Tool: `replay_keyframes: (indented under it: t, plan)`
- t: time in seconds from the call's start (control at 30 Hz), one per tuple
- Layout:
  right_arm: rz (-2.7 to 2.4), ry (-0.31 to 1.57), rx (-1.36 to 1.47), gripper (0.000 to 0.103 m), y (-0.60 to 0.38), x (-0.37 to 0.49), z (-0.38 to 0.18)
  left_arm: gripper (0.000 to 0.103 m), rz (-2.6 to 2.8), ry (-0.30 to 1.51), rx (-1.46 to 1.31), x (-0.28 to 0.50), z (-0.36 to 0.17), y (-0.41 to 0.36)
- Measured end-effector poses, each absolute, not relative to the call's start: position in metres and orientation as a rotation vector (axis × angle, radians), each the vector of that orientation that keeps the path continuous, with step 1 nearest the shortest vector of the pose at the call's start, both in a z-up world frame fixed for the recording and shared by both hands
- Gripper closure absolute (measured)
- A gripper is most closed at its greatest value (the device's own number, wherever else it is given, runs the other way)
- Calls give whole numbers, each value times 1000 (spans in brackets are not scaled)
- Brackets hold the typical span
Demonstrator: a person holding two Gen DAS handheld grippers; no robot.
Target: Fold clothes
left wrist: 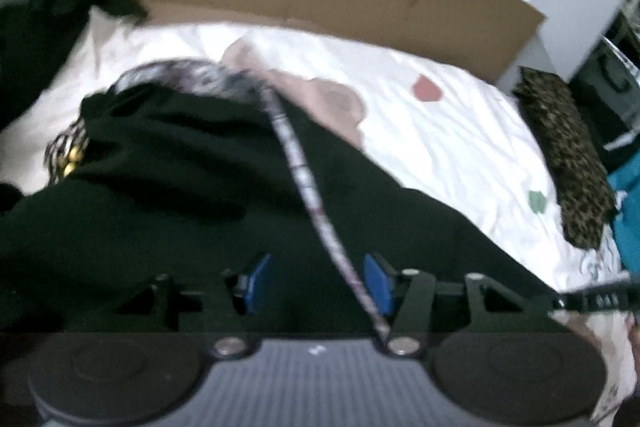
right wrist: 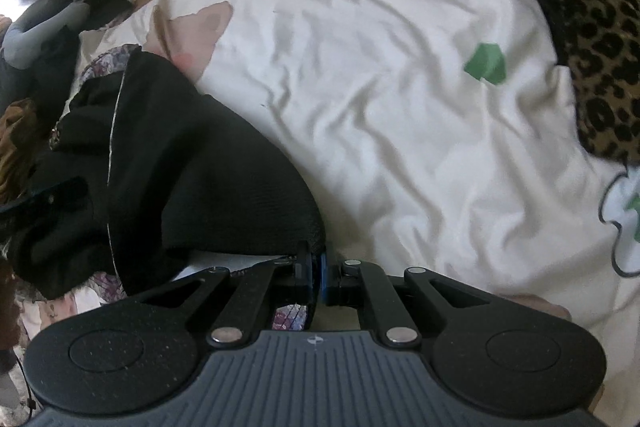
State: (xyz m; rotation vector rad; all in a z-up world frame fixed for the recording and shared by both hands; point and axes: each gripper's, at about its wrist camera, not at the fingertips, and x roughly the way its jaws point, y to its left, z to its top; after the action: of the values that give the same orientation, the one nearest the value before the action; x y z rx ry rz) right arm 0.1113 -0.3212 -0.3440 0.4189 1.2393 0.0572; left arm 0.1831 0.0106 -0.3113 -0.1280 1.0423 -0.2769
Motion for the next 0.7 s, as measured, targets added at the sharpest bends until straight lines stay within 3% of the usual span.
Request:
replay_keyframes:
  t: [0.27, 0.3, 0.37, 0.43, 0.47, 0.5, 0.7]
  plan:
    - [74, 1272, 351, 96, -325, 105, -344, 54, -353, 1125, -254, 196, -343, 2]
    - [69, 1262, 349, 94, -326, 105, -341, 58, -361, 1133, -258, 197, -348, 0]
    - [59, 1240, 334, 90, -329, 108, -335, 85, -367, 1140, -254, 199, -355, -1]
    - [57, 1198, 340, 76, -331, 108, -328, 96, -392, 1130, -258, 199, -354, -3]
    - [58, 1174, 347, 64, -333, 108, -324, 98, -411, 1119, -262, 198, -352, -4]
    - [63, 1152, 353, 60, -333, 109, -320, 99, -429, 1109, -266, 198, -350, -6]
    - [169, 1112, 322, 59, -300, 115, -313, 100, -540, 1044, -289, 195, -335, -14]
